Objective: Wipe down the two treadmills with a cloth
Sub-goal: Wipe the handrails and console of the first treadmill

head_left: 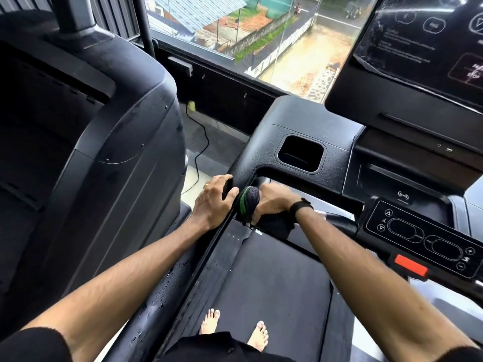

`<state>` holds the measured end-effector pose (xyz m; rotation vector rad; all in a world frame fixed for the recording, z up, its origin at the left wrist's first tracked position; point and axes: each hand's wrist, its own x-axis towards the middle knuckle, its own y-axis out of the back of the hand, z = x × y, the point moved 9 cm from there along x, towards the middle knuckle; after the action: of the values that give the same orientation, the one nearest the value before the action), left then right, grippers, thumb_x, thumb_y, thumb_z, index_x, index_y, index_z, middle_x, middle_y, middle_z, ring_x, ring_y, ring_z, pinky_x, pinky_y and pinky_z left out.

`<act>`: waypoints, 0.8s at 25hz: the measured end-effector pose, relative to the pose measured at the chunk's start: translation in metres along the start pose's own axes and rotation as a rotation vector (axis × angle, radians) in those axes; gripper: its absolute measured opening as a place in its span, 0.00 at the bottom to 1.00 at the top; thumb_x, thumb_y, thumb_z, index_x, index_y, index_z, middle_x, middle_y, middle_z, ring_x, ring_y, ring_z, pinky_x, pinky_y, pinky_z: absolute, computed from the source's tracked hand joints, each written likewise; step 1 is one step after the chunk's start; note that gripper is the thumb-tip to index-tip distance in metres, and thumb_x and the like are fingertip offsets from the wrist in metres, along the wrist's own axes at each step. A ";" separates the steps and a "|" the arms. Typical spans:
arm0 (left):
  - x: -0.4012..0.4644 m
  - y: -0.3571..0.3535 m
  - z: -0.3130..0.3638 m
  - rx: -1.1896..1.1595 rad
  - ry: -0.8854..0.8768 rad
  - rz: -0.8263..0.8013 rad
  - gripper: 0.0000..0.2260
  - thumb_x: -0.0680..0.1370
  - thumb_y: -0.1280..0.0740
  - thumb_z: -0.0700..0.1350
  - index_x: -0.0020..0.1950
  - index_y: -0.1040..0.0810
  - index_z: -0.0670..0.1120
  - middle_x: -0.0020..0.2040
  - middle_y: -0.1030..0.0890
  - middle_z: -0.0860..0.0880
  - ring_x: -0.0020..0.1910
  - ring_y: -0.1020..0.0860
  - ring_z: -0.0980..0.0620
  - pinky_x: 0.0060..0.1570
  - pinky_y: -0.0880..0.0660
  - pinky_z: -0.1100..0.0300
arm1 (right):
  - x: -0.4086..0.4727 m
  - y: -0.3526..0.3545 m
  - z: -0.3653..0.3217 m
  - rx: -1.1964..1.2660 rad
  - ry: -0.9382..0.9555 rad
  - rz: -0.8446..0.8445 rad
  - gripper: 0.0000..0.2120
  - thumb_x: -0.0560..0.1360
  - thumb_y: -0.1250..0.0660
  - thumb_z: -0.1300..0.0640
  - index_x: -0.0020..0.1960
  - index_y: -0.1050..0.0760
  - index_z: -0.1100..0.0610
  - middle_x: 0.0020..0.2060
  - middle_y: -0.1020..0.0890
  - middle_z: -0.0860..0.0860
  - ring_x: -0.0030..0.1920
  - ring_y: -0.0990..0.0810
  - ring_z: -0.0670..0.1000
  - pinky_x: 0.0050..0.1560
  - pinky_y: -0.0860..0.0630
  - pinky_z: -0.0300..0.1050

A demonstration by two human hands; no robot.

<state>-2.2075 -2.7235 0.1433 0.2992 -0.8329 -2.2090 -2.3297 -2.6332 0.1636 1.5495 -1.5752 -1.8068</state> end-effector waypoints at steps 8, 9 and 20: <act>0.001 0.000 -0.001 0.009 0.011 -0.010 0.25 0.78 0.42 0.58 0.71 0.28 0.46 0.68 0.25 0.47 0.67 0.28 0.48 0.67 0.31 0.50 | -0.015 0.004 -0.008 -0.173 0.088 0.255 0.15 0.63 0.27 0.49 0.35 0.31 0.55 0.34 0.22 0.53 0.39 0.19 0.57 0.35 0.30 0.42; 0.001 0.000 0.000 0.015 0.011 -0.011 0.26 0.78 0.42 0.58 0.71 0.28 0.46 0.68 0.25 0.47 0.67 0.28 0.48 0.67 0.31 0.51 | -0.009 0.004 -0.004 -0.097 0.071 0.126 0.18 0.60 0.24 0.46 0.33 0.30 0.55 0.31 0.24 0.50 0.36 0.22 0.54 0.32 0.32 0.41; 0.000 0.000 0.000 0.020 0.003 -0.014 0.25 0.78 0.42 0.57 0.72 0.29 0.46 0.68 0.25 0.46 0.67 0.28 0.48 0.65 0.30 0.51 | -0.027 0.004 0.011 -0.205 0.074 0.328 0.16 0.63 0.26 0.47 0.42 0.26 0.55 0.39 0.19 0.54 0.41 0.20 0.58 0.38 0.27 0.44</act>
<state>-2.2074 -2.7231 0.1431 0.3193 -0.8540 -2.2141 -2.3303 -2.6086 0.1790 1.1749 -1.4578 -1.6505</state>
